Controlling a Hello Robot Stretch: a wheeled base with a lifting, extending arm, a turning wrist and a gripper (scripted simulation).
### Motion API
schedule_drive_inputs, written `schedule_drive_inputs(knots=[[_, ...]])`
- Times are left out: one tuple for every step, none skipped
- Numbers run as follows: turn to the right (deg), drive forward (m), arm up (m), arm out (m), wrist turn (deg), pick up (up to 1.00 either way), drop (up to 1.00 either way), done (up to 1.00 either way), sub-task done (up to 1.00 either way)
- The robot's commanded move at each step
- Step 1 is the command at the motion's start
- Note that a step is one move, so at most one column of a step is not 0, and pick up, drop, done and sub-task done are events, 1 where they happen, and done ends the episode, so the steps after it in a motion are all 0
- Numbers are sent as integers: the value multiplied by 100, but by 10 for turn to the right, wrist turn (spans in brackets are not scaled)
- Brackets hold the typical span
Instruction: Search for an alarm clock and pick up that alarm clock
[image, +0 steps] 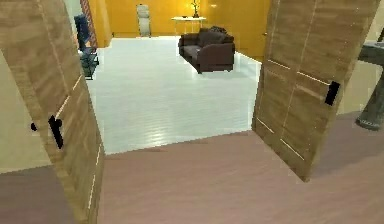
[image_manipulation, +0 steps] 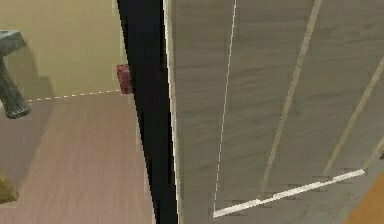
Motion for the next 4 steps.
schedule_drive_inputs(knots=[[0,15,0,0,0,0,0,0,0],[-150,0,0,0,0,0,0,0,0],[0,100,0,0,0,0,0,0,0],[-210,0,0,0,0,0,0,0,0]])
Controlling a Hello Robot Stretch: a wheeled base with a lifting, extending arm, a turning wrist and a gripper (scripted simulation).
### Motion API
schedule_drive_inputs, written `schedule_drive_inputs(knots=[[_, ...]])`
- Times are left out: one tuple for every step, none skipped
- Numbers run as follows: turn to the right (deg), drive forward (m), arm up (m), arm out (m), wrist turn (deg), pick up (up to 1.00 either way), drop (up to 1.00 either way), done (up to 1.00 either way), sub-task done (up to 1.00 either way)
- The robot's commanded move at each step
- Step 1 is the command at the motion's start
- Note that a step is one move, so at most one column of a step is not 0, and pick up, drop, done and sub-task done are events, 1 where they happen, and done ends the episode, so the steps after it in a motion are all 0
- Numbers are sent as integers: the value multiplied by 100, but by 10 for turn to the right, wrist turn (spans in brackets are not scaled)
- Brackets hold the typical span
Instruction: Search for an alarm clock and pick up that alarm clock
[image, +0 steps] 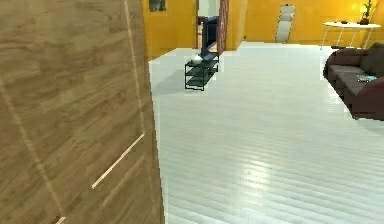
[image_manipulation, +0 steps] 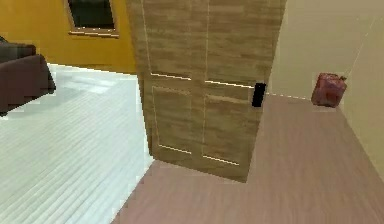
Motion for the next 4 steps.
schedule_drive_inputs(knots=[[-30,0,0,0,0,0,0,0,0],[0,10,0,0,0,0,0,0,0],[150,0,0,0,0,0,0,0,0],[0,100,0,0,0,0,0,0,0]])
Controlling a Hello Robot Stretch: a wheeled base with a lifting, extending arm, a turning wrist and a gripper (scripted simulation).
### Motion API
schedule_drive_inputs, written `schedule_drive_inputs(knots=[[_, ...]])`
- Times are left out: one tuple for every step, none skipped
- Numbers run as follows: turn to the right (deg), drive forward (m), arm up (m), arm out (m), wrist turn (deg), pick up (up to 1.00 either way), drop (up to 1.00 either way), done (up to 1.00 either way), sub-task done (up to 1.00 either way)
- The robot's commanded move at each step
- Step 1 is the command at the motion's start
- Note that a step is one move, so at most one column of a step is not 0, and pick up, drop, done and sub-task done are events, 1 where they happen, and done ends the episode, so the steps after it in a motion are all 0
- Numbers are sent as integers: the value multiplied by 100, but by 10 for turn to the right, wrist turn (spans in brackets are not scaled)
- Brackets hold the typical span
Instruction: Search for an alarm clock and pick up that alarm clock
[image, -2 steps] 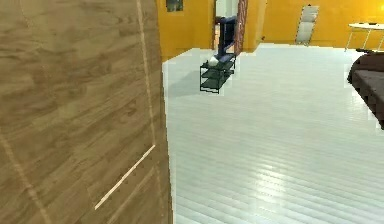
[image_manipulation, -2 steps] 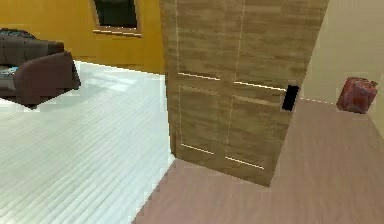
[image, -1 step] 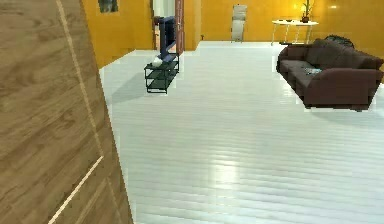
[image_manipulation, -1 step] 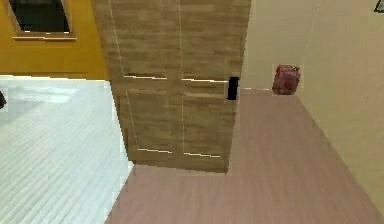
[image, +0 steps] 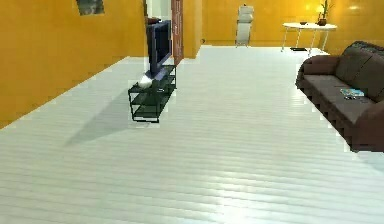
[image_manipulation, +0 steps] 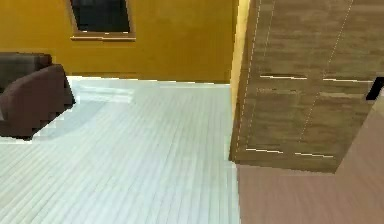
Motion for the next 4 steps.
schedule_drive_inputs(knots=[[0,100,0,0,0,0,0,0,0],[0,100,0,0,0,0,0,0,0],[30,0,0,0,0,0,0,0,0],[0,100,0,0,0,0,0,0,0]])
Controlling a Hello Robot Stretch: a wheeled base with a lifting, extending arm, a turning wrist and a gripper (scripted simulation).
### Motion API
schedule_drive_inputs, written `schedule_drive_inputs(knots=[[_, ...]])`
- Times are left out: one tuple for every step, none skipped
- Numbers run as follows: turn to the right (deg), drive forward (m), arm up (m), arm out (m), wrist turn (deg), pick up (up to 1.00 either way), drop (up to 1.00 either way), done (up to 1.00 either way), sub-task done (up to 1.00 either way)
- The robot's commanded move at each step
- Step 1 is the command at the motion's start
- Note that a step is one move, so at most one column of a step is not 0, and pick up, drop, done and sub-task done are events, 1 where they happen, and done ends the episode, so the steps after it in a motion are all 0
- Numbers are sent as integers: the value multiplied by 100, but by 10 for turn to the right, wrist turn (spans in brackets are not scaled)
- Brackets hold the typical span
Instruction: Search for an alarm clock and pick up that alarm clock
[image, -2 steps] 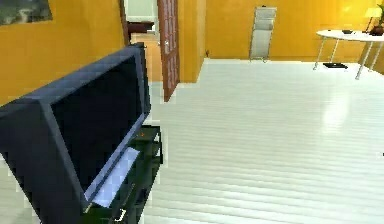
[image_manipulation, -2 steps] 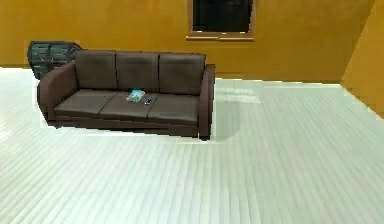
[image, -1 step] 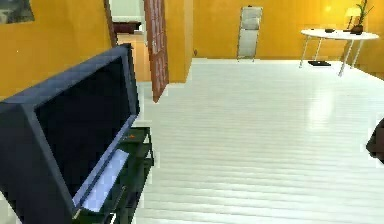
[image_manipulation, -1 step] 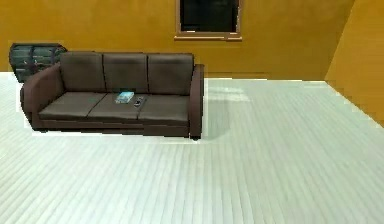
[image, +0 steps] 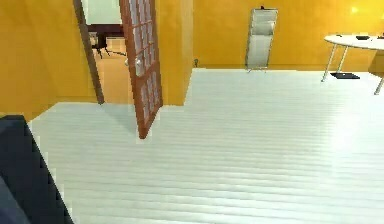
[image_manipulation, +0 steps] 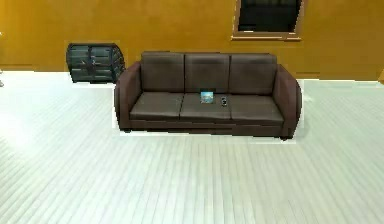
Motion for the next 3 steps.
schedule_drive_inputs(knots=[[0,65,0,0,0,0,0,0,0],[-360,0,0,0,0,0,0,0,0],[0,100,0,0,0,0,0,0,0]])
